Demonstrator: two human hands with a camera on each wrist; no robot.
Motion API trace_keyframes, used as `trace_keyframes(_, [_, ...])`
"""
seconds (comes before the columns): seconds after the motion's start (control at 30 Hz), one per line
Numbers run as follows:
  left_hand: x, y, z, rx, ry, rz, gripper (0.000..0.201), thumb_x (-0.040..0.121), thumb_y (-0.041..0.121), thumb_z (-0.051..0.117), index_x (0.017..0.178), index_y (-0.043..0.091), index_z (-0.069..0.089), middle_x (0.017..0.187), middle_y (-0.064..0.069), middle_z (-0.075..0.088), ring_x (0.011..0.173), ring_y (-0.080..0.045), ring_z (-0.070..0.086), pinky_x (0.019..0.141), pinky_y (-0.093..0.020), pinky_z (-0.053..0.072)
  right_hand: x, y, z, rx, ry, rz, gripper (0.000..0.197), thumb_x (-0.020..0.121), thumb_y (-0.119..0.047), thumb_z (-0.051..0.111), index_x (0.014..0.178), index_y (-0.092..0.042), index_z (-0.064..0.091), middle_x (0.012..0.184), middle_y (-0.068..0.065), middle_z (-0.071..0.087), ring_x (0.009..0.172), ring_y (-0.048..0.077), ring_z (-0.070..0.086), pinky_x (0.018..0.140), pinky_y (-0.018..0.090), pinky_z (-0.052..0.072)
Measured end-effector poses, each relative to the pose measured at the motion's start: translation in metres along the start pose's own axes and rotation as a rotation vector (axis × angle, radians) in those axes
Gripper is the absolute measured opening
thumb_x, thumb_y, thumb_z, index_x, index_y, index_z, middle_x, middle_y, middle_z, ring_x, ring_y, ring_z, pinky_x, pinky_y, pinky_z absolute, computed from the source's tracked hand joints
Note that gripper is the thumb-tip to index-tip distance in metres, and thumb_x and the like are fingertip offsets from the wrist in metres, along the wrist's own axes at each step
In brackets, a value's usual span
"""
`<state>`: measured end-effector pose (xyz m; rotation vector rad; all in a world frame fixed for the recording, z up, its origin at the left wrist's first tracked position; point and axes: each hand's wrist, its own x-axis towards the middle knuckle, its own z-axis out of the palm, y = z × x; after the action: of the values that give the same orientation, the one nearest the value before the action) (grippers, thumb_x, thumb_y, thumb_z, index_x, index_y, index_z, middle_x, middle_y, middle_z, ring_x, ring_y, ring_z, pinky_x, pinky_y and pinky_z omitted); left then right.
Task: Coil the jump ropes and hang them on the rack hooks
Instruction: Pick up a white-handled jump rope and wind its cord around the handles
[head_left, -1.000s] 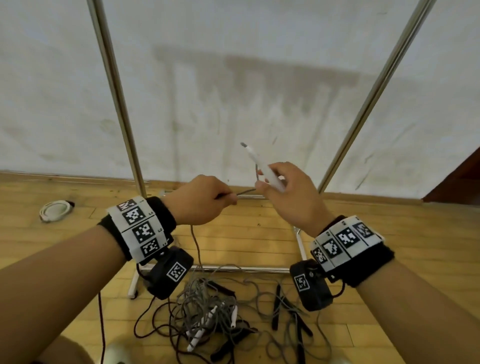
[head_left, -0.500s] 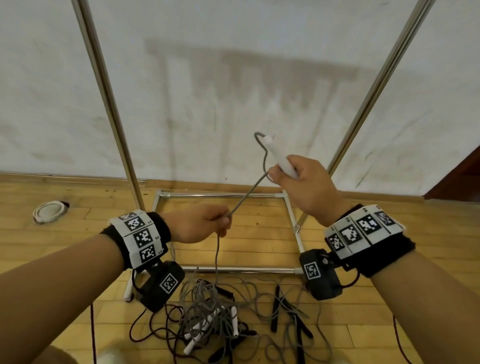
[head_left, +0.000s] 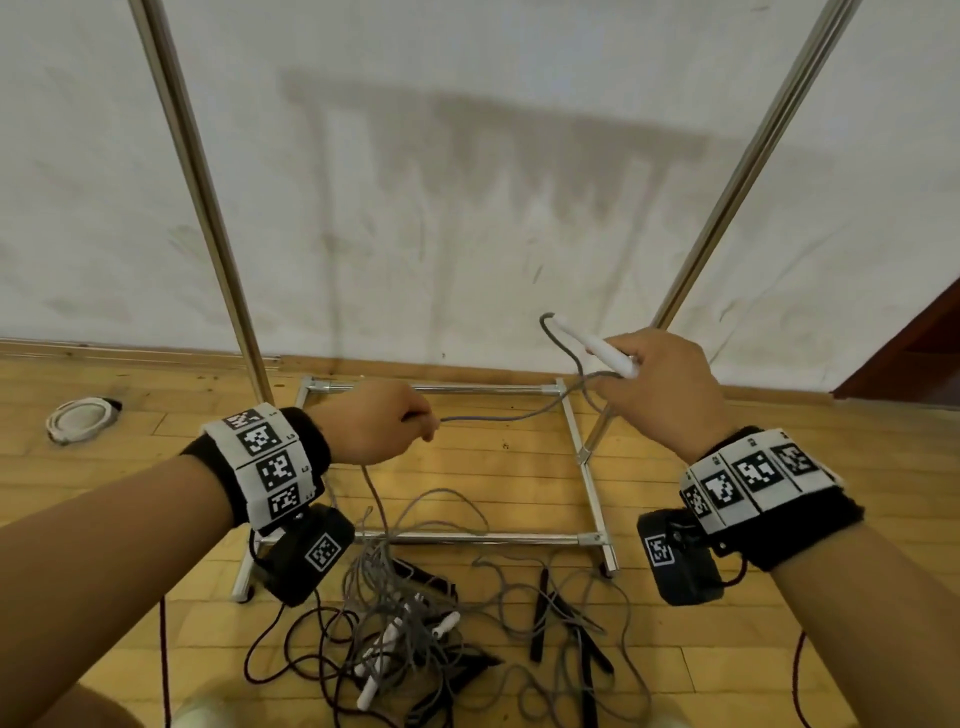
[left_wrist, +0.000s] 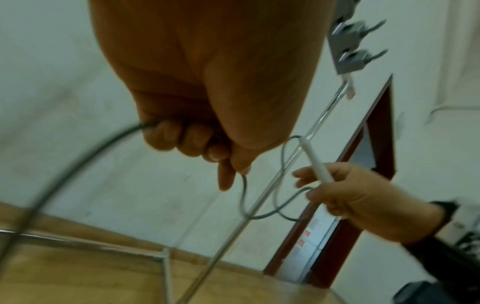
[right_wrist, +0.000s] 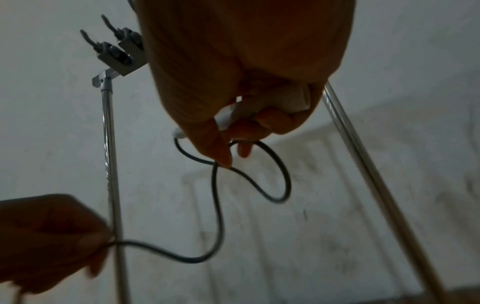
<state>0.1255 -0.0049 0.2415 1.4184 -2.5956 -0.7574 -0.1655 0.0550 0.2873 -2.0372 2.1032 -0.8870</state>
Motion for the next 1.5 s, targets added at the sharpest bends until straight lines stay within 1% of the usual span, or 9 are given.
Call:
trace_keyframes(0.2, [-0.004, 0.039, -0.016, -0.131, 0.26, 0.181, 0.029, 0.099, 0.034, 0.057, 0.084, 0.017, 0.075, 0.051, 0.01, 0.052, 0.047, -0.003, 0.049, 0.05, -0.013, 0.039, -0.007, -0.027, 0.014, 0.241, -0.165, -0.075, 0.024, 0.081, -0.016, 0.067, 0.093, -0.036, 0.072, 0.085, -0.007, 0.07, 0.071, 0.018, 0.063, 0.059, 0.035, 0.05])
trace_keyframes(0.4, [-0.007, 0.06, -0.021, -0.163, 0.251, 0.249, 0.031, 0.1, 0.034, 0.054, 0.084, 0.015, 0.072, 0.058, 0.004, 0.059, 0.05, -0.008, 0.048, 0.049, -0.018, 0.037, -0.011, -0.051, 0.026, 0.408, -0.199, -0.115, 0.012, 0.089, -0.028, 0.069, 0.099, -0.024, 0.074, 0.086, -0.001, 0.071, 0.079, 0.017, 0.066, 0.073, 0.042, 0.055])
trace_keyframes(0.53, [-0.006, 0.056, -0.021, -0.29, 0.331, 0.22, 0.033, 0.097, 0.041, 0.058, 0.073, 0.02, 0.068, 0.059, 0.009, 0.065, 0.051, -0.005, 0.056, 0.051, -0.018, 0.043, -0.013, -0.051, 0.028, 0.474, -0.288, -0.121, 0.008, 0.092, -0.026, 0.066, 0.091, -0.02, 0.072, 0.076, 0.003, 0.07, 0.069, 0.023, 0.063, 0.066, 0.041, 0.05])
trace_keyframes(0.8, [0.003, 0.017, 0.015, -0.175, -0.177, 0.13, 0.027, 0.105, 0.033, 0.042, 0.089, 0.027, 0.062, 0.092, 0.011, 0.071, 0.083, 0.001, 0.062, 0.078, -0.026, 0.047, 0.003, -0.035, 0.008, 0.501, -0.038, -0.094, 0.018, 0.097, -0.028, 0.059, 0.085, -0.016, 0.062, 0.063, -0.001, 0.051, 0.054, 0.012, 0.044, 0.049, 0.033, 0.041])
trace_keyframes(0.93, [0.007, 0.0, 0.023, -0.184, -0.278, 0.061, 0.029, 0.107, 0.027, 0.038, 0.092, 0.028, 0.063, 0.098, 0.011, 0.069, 0.095, -0.006, 0.061, 0.091, -0.03, 0.047, 0.008, -0.02, -0.003, 0.477, 0.108, -0.066, 0.016, 0.095, -0.027, 0.06, 0.081, -0.019, 0.062, 0.06, -0.007, 0.049, 0.054, 0.012, 0.044, 0.05, 0.029, 0.04])
trace_keyframes(1.07, [0.008, -0.008, 0.019, -0.045, -0.233, 0.015, 0.032, 0.106, 0.037, 0.039, 0.087, 0.031, 0.064, 0.081, 0.008, 0.068, 0.074, -0.003, 0.061, 0.072, -0.023, 0.047, 0.008, -0.002, -0.003, 0.326, 0.044, -0.03, 0.017, 0.088, -0.024, 0.068, 0.072, -0.018, 0.069, 0.055, -0.009, 0.054, 0.048, 0.006, 0.043, 0.049, 0.023, 0.035])
trace_keyframes(1.2, [0.008, 0.002, 0.011, -0.054, -0.1, 0.033, 0.03, 0.104, 0.039, 0.043, 0.091, 0.027, 0.068, 0.067, 0.011, 0.061, 0.056, -0.001, 0.054, 0.059, -0.02, 0.048, 0.005, 0.004, -0.001, 0.199, -0.051, 0.03, 0.028, 0.078, -0.009, 0.07, 0.078, -0.037, 0.07, 0.08, -0.013, 0.069, 0.063, -0.002, 0.06, 0.051, 0.011, 0.039])
trace_keyframes(1.4, [0.002, 0.047, 0.002, -0.143, 0.127, 0.202, 0.029, 0.103, 0.036, 0.048, 0.088, 0.023, 0.07, 0.054, 0.009, 0.052, 0.048, -0.001, 0.048, 0.05, -0.012, 0.037, -0.012, -0.024, 0.017, 0.218, -0.279, -0.147, 0.014, 0.083, -0.021, 0.07, 0.094, -0.029, 0.074, 0.066, -0.005, 0.066, 0.05, 0.01, 0.054, 0.047, 0.018, 0.038])
trace_keyframes(1.5, [0.001, 0.06, -0.004, -0.225, 0.254, 0.238, 0.032, 0.103, 0.032, 0.049, 0.087, 0.017, 0.071, 0.053, 0.005, 0.054, 0.044, -0.005, 0.046, 0.047, -0.017, 0.038, -0.016, -0.036, 0.029, 0.312, -0.303, -0.159, 0.02, 0.089, -0.028, 0.068, 0.075, -0.041, 0.064, 0.053, -0.014, 0.056, 0.045, 0.004, 0.046, 0.046, 0.015, 0.033])
